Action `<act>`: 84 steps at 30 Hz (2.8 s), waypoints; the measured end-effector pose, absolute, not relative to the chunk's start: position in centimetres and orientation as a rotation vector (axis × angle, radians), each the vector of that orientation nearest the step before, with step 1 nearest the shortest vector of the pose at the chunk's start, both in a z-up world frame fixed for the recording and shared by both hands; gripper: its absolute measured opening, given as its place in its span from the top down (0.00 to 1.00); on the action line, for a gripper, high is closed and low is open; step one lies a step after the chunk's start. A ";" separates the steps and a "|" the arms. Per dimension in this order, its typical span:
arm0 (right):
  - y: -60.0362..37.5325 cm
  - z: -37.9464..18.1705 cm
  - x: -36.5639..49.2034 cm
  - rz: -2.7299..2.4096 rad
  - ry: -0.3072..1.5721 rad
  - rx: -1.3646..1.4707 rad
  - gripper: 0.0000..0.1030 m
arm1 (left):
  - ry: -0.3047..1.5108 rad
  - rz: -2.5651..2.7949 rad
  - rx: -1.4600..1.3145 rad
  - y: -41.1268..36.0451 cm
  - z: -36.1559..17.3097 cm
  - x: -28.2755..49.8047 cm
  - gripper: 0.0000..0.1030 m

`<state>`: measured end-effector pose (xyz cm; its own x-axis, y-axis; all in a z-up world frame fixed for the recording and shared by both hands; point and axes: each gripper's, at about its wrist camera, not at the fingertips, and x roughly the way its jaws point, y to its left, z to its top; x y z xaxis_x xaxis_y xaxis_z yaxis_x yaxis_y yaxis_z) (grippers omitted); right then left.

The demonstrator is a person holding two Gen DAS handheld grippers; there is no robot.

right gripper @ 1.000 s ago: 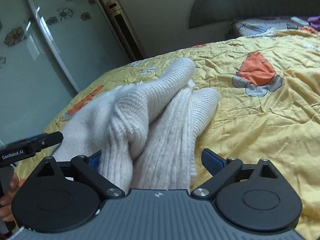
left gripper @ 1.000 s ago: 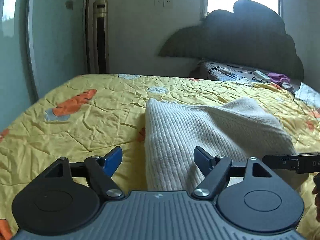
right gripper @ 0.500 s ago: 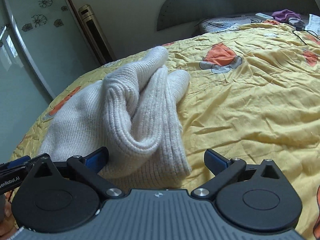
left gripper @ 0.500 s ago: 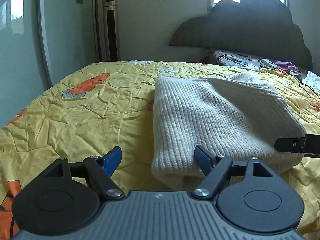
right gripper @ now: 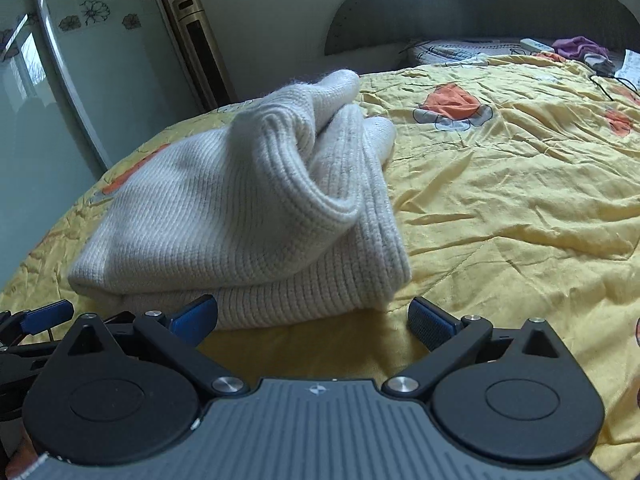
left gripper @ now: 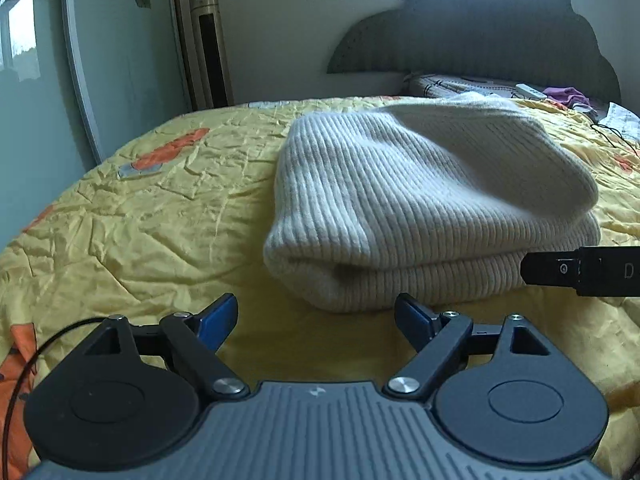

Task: Fold small clothes

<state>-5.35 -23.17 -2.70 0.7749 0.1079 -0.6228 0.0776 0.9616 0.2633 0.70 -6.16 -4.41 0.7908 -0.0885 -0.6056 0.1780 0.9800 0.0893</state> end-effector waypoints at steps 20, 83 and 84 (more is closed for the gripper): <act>-21.4 -3.3 -6.4 0.006 0.678 0.154 0.00 | 0.677 -0.116 0.113 -5.8 -5.4 0.8 0.10; -20.9 -3.5 -6.9 0.050 0.694 0.101 0.00 | 0.685 -0.103 0.092 -5.8 -5.3 0.5 0.01; -21.0 -3.5 -6.9 0.049 0.694 0.100 0.00 | 0.685 -0.103 0.092 -5.8 -5.3 0.6 0.01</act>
